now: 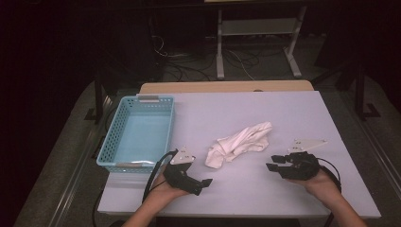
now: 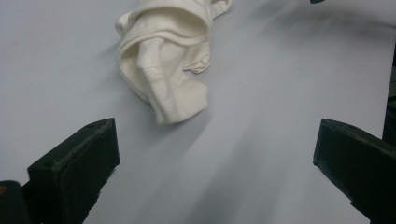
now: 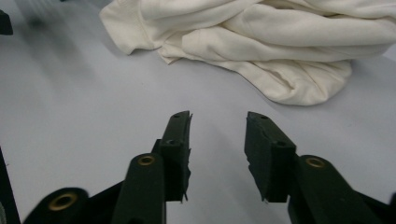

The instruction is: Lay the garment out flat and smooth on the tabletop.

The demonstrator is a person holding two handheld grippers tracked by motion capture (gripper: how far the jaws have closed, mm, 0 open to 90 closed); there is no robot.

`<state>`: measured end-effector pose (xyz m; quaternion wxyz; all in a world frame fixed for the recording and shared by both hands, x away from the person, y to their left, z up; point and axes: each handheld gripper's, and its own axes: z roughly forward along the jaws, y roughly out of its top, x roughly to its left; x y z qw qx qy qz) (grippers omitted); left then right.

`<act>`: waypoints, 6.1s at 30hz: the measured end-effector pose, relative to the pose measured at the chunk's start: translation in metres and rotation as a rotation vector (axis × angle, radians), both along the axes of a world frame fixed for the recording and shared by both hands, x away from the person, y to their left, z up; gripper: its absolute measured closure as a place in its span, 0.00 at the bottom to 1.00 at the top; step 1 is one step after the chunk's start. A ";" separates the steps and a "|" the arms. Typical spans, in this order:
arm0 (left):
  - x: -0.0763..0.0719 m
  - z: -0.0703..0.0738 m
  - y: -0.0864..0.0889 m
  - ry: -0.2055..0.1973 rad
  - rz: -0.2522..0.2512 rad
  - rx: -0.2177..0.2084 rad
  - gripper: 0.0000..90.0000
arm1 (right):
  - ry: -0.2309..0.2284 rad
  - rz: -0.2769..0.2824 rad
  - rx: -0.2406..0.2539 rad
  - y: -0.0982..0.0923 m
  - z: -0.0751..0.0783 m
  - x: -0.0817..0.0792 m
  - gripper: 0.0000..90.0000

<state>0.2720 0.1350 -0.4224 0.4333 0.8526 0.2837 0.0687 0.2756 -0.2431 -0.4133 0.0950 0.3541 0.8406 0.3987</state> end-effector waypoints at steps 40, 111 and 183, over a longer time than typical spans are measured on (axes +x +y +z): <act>0.001 0.000 0.000 -0.003 0.021 -0.007 0.00 | -0.028 0.039 -0.015 0.024 0.008 0.028 0.98; 0.003 -0.001 0.004 0.009 0.031 -0.023 0.00 | -0.024 0.036 -0.042 0.098 0.000 0.111 0.98; 0.003 0.000 0.005 0.001 0.029 -0.024 0.00 | -0.060 -0.025 -0.158 0.101 -0.025 0.081 0.60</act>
